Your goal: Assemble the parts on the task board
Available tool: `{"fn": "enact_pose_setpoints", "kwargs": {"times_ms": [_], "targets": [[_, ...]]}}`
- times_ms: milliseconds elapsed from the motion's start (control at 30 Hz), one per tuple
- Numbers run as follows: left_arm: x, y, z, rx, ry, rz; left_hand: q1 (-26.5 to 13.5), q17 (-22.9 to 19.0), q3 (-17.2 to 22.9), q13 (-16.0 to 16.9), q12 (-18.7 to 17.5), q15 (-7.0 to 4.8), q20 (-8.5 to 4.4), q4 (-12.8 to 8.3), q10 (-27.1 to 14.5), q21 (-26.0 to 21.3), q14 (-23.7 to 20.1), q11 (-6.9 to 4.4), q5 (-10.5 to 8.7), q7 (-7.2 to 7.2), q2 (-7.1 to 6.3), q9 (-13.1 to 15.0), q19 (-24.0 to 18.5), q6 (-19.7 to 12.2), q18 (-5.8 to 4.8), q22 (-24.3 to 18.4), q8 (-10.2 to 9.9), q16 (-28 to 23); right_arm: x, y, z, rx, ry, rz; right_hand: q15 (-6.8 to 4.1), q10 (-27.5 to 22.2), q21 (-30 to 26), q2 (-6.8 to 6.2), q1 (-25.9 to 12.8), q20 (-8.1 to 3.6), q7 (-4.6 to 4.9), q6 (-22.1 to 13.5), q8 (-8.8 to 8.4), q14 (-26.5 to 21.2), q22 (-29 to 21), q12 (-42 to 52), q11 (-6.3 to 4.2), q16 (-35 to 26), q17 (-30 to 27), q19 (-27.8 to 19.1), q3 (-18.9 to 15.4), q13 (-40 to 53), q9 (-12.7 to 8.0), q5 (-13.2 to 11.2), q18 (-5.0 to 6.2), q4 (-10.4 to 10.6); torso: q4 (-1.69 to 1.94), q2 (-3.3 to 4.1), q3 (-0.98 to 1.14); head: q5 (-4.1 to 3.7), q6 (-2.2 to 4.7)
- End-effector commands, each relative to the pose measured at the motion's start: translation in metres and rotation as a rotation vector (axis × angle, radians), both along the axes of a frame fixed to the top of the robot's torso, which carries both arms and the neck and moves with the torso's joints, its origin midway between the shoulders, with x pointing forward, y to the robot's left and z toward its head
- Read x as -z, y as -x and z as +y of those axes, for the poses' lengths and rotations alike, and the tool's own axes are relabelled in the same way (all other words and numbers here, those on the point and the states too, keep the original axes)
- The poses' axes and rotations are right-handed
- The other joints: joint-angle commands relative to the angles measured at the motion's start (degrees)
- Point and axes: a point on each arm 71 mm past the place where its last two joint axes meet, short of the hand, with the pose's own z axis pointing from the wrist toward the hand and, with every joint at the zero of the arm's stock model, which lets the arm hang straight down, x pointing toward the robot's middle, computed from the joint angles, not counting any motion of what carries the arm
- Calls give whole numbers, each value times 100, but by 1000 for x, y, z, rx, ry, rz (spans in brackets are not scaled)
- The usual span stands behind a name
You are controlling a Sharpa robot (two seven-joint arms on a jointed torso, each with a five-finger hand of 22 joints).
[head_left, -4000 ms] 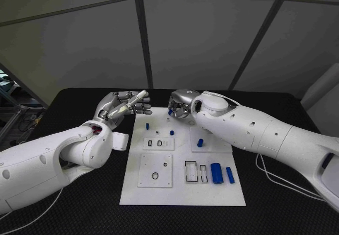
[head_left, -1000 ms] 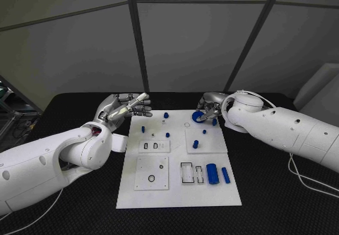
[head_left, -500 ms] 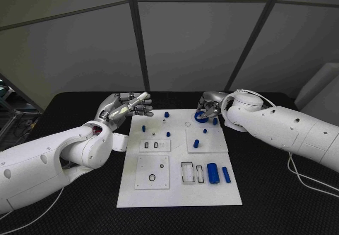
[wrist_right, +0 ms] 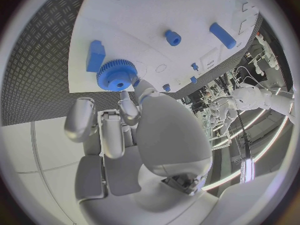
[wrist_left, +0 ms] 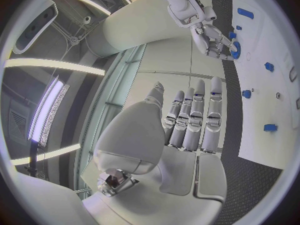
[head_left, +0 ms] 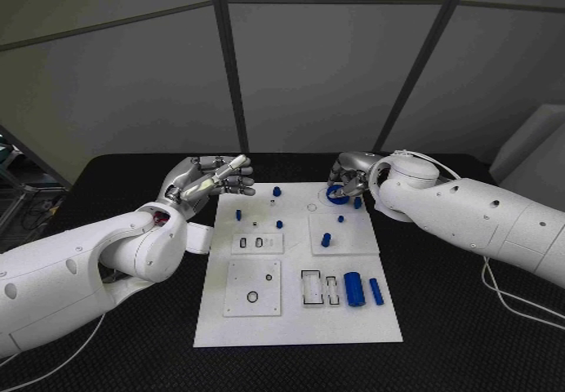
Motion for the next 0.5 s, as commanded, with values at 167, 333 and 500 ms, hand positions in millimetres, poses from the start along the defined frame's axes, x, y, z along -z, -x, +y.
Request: {"fn": "enact_pose_setpoints", "kwargs": {"times_ms": [167, 333, 500], "targets": [[-1, 0, -1, 14, 4, -2, -4, 8, 31, -5, -20, 26, 16, -9, 2, -20, -20, 17, -10, 25, 43, -6, 8, -8, 289, -5, -40, -34, -5, 1, 0, -16, -18, -46, 47, -74, 23, -145, -75, 69, -9, -137, -60, 386, 9, -59, 14, 27, 450, -6, -17, -40, -21, -63, -111, 69, 0, 2, 0, -12, 1], [-1, 0, -1, 14, 3, -1, -4, 8, 31, -5, -20, 26, 16, -9, 2, -20, -20, 17, -10, 25, 43, -6, 8, -8, 289, -5, -40, -34, -6, 2, -4, -8, -26, -51, 50, -93, 23, -182, -116, 72, -7, -182, -75, 387, 8, -83, 17, 32, 460, -11, -17, -61, -28, -71, -110, 100, 1, -1, 1, -21, 2], [-1, 0, 0, 13, 3, 0, -4, 8, 31, -5, -20, 26, 16, -9, 2, -20, -20, 17, -10, 25, 43, -6, 8, -8, 289, -5, -40, -34, -6, 3, -12, 6, -24, -38, 51, -92, 28, -201, -128, 74, -6, -196, -78, 389, 17, -79, 18, 38, 474, -9, -17, -54, -29, -74, -111, 111, -2, -3, -2, -30, 5]]}}
